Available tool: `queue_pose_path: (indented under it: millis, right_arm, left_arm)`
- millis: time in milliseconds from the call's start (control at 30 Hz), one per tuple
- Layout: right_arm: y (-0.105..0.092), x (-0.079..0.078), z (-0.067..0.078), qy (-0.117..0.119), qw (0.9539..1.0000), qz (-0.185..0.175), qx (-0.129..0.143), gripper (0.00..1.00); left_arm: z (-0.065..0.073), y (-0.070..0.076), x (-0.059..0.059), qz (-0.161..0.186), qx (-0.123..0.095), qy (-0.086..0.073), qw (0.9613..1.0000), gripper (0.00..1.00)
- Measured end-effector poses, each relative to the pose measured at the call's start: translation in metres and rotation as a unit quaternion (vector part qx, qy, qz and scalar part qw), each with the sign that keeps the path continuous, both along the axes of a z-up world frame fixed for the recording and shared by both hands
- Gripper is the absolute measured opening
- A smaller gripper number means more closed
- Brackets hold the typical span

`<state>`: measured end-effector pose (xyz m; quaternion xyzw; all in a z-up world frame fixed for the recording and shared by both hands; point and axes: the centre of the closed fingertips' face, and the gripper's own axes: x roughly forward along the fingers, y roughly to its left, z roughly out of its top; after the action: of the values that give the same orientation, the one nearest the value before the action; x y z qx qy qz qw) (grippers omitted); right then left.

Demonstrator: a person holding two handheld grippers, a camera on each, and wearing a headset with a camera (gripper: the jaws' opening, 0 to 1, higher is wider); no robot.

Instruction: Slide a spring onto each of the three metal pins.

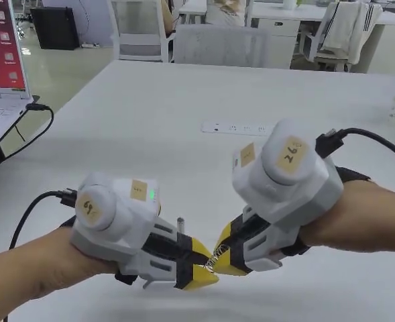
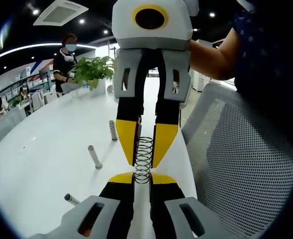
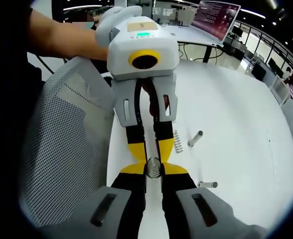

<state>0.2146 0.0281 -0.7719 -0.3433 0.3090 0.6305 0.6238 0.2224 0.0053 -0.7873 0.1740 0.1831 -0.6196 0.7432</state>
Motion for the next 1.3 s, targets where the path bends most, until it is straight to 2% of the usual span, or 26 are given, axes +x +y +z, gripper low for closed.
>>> queue_pose_path:
  millis: [600,1300]
  right_arm:
    - [-0.0008,-0.0009,-0.0029,0.0,0.9999,0.003,-0.013,0.08]
    - [-0.0079,0.0034,-0.0069,0.003,0.9997,-0.007,-0.025,0.08]
  left_arm:
    - [-0.0022,0.0023,-0.0039,0.005,-0.004,0.019,0.9998,0.08]
    - [0.0003,0.0065,-0.0028,0.016,-0.012,0.032,0.9993,0.17]
